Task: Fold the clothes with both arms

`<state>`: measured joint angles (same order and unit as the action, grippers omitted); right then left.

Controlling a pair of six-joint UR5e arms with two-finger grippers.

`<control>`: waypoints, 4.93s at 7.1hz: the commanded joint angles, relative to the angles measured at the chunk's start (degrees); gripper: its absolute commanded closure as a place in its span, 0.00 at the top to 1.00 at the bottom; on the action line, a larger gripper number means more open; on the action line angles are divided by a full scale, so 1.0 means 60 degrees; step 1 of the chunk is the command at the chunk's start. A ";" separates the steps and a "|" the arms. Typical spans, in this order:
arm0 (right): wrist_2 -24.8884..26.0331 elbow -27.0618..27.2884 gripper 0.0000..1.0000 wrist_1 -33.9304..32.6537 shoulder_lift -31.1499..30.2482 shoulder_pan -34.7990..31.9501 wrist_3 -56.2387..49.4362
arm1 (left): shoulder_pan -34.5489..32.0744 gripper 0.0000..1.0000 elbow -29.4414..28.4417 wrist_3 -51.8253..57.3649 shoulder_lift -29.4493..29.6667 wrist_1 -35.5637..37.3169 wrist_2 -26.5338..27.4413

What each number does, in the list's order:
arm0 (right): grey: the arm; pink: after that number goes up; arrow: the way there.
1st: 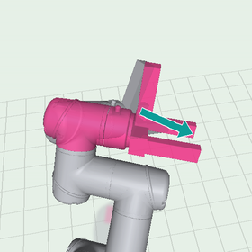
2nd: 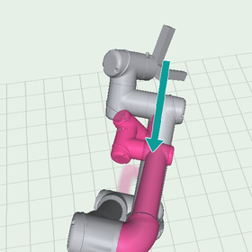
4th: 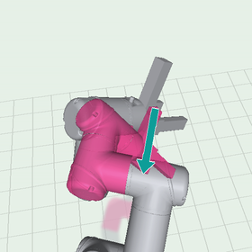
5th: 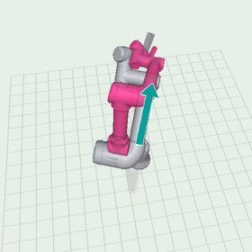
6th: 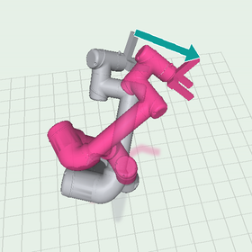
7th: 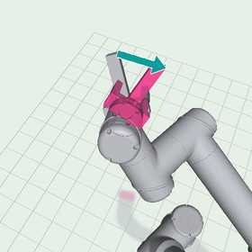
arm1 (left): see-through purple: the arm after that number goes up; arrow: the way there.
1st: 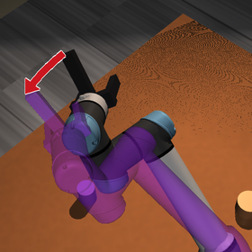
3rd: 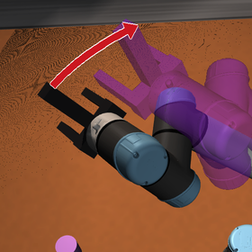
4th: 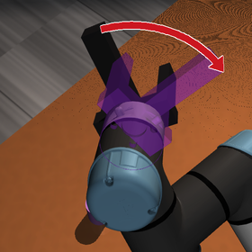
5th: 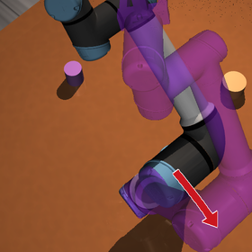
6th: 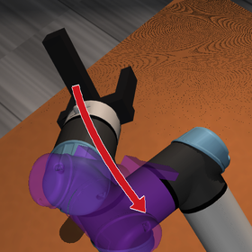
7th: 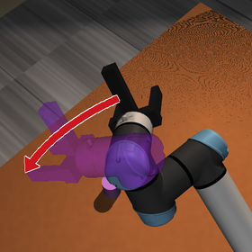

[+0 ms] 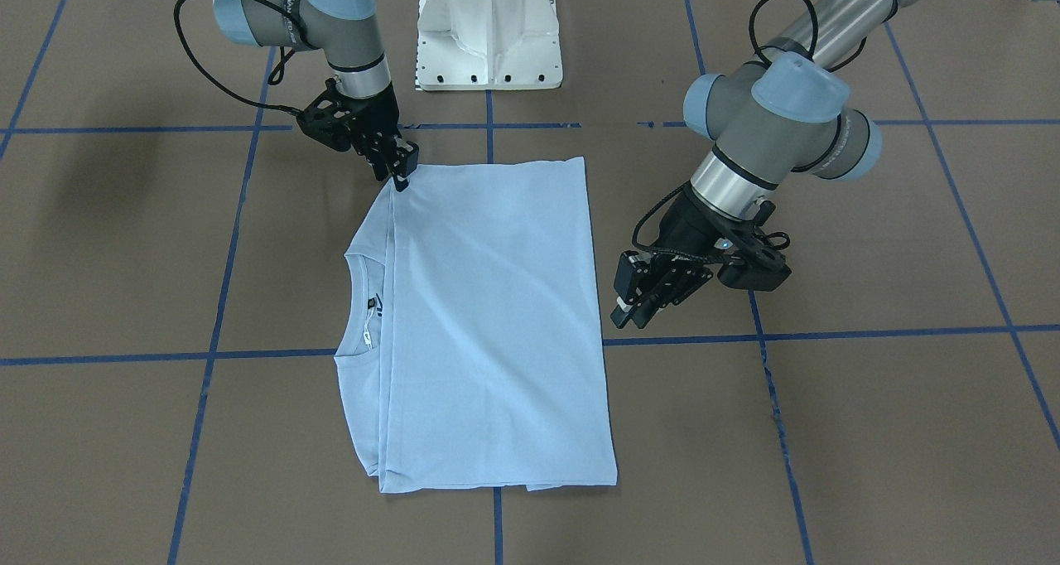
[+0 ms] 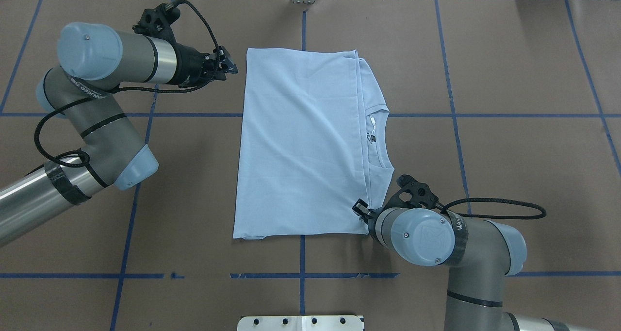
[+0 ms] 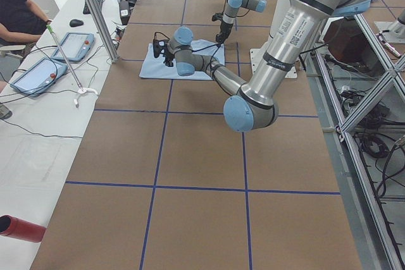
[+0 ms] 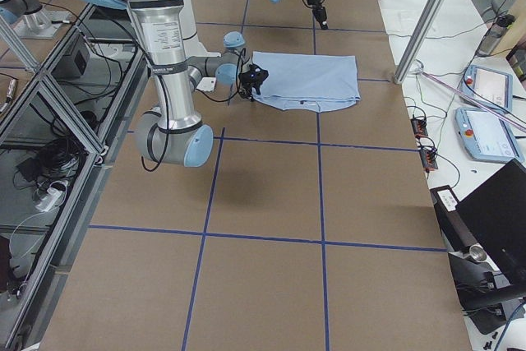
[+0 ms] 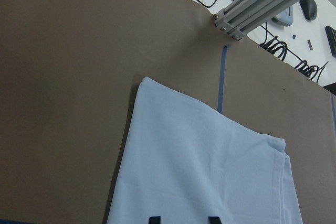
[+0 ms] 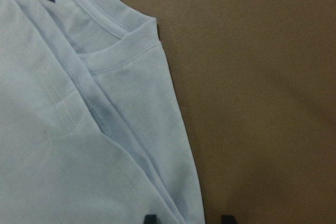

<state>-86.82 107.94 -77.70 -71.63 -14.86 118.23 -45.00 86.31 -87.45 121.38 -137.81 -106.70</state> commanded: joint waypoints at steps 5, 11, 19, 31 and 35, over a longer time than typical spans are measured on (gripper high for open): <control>-0.0047 0.0027 0.00 0.0000 0.0015 0.0016 -0.0004 | -0.0014 0.42 0.0044 -0.0015 -0.0015 0.0015 0.0014; -0.0178 0.0187 0.00 -0.0014 0.0016 -0.0087 -0.0062 | -0.0014 0.42 0.0102 -0.0015 -0.0088 0.0015 0.0000; -0.0487 0.1067 0.00 0.0015 -0.0644 -0.0043 -0.0296 | 0.2847 0.45 0.3421 -0.2883 -0.2373 0.1715 0.2276; -0.0487 0.1038 0.00 0.0044 -0.0644 0.0015 -0.0296 | 0.5816 0.00 0.3982 -0.4541 -0.2271 0.4116 0.3794; -0.0458 0.3078 0.00 0.0001 -0.2057 0.1023 -0.0078 | 0.7013 0.00 0.7137 -0.6119 -0.2990 0.5425 0.4216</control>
<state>-89.60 120.19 -77.41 -79.14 -11.12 117.15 -6.08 122.10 -120.61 103.83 -110.14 -82.91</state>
